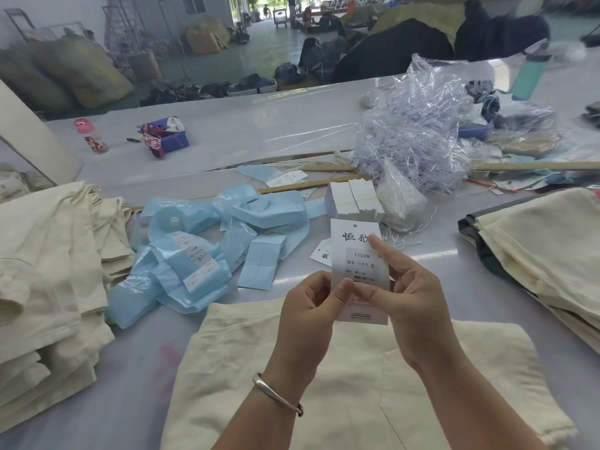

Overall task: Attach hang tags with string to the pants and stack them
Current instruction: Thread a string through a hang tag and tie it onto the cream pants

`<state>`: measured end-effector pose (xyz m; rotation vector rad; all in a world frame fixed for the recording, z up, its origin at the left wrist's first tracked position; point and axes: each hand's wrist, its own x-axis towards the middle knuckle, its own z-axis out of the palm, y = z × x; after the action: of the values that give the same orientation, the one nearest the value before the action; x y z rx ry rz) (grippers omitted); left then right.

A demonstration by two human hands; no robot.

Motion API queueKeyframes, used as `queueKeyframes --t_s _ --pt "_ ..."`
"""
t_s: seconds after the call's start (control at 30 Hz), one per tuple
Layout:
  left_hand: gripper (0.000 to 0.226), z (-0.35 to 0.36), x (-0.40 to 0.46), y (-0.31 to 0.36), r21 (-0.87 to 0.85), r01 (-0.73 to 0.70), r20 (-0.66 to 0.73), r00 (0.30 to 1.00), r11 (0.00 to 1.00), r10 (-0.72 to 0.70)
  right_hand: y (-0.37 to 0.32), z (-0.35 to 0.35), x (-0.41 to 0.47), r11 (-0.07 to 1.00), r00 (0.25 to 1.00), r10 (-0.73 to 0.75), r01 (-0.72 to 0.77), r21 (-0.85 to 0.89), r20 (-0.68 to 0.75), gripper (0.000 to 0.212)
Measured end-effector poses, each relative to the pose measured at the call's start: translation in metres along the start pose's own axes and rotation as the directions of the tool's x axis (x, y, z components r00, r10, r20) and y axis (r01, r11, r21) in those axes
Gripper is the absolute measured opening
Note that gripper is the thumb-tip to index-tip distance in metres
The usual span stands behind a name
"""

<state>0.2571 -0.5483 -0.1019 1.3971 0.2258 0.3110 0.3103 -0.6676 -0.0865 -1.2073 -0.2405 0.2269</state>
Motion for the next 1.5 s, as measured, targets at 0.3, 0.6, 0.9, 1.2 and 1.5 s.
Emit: queueKeyframes --t_s 0.3,0.6,0.9,1.2,1.5 --pt "0.018 0.019 0.006 -0.026 0.129 0.002 0.093 0.996 0.992 -0.014 0.008 -0.024 0.021 0.998 0.955 0.004 0.013 0.056 -0.298 0.031" --pt "0.042 0.036 0.031 -0.084 0.013 0.318 0.023 0.948 0.948 -0.318 0.078 -0.08 0.042 0.949 0.966 0.181 -0.221 -0.225 -0.182 0.016" --pt "0.019 0.015 0.072 -0.103 0.011 0.373 -0.489 0.812 0.928 -0.32 0.107 -0.137 0.125 0.549 0.997 0.069 -0.068 -0.833 -0.035 0.026" --pt "0.028 -0.008 0.074 -0.102 -0.004 0.414 -0.637 0.701 0.91 -0.321 0.135 -0.078 0.177 0.24 0.965 0.168 0.159 -0.958 0.202 0.031" --pt "0.027 -0.007 0.06 -0.095 -0.068 0.382 -0.6 0.723 0.922 -0.344 0.134 -0.062 0.187 -0.016 0.958 0.25 0.15 -0.989 0.142 0.025"
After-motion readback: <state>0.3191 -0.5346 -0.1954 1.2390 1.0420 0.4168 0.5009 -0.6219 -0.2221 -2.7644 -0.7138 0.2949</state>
